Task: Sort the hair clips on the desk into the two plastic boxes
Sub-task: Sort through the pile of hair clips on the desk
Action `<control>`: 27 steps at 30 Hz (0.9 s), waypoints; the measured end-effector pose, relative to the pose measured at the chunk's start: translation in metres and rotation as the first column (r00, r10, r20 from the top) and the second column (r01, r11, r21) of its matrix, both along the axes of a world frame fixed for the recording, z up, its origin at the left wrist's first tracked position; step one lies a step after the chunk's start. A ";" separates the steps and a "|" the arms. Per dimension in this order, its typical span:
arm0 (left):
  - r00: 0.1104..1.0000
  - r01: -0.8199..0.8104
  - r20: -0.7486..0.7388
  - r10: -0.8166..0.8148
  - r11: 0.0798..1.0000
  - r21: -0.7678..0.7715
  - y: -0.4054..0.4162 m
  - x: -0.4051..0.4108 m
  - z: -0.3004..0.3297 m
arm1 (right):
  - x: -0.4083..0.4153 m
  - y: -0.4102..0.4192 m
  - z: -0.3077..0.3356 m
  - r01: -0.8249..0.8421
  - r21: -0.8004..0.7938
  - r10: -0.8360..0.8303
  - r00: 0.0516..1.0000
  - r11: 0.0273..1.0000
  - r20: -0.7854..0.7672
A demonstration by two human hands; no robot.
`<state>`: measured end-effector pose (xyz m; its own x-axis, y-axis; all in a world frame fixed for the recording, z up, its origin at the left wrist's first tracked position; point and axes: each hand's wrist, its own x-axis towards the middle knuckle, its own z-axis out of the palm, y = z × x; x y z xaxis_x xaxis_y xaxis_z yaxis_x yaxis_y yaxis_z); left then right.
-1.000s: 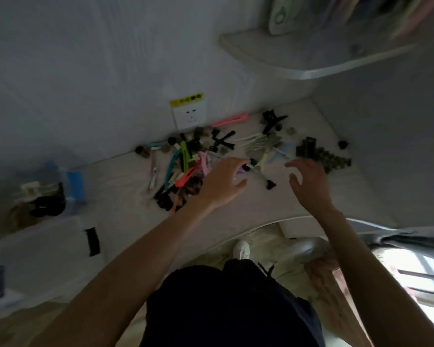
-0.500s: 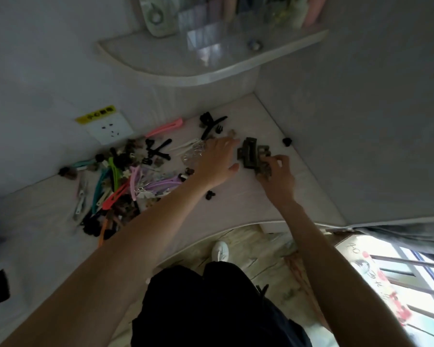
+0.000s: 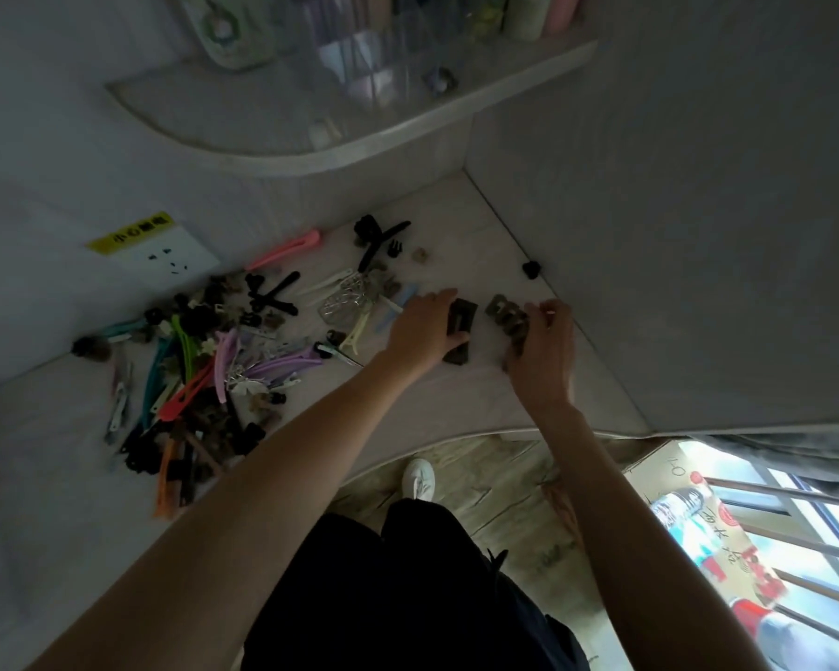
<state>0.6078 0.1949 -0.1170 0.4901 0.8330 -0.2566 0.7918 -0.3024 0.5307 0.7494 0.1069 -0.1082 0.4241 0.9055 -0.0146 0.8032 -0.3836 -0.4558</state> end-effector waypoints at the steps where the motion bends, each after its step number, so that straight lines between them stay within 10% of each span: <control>1: 1.000 0.001 -0.004 -0.001 1.000 0.013 -0.006 -0.002 0.000 | -0.001 -0.005 -0.004 -0.048 0.004 0.048 0.998 0.999 0.040; 10: 0.999 0.043 0.009 -0.045 0.992 0.116 -0.038 -0.029 -0.001 | 0.004 -0.013 -0.004 -0.081 0.032 0.082 0.996 0.996 -0.039; 19: 0.978 -0.152 0.163 0.132 0.982 0.114 -0.042 -0.059 0.014 | 0.019 0.052 0.002 -0.419 -0.370 0.471 0.880 0.829 0.059; 23: 0.873 -0.398 0.289 0.394 0.916 -0.047 -0.047 -0.095 0.029 | -0.001 0.066 0.008 -0.525 -0.335 0.554 0.832 0.782 -0.012; 27: 0.584 -0.558 0.385 0.715 0.697 -0.450 -0.057 -0.147 0.038 | -0.038 0.049 0.012 -0.462 -0.245 0.397 0.877 0.852 -0.271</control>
<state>0.4605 0.1379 -0.0793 -0.0270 0.9190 -0.3934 0.3176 0.3810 0.8683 0.7115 0.1557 -0.0959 -0.0483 0.9354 -0.3504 0.8206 -0.1628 -0.5478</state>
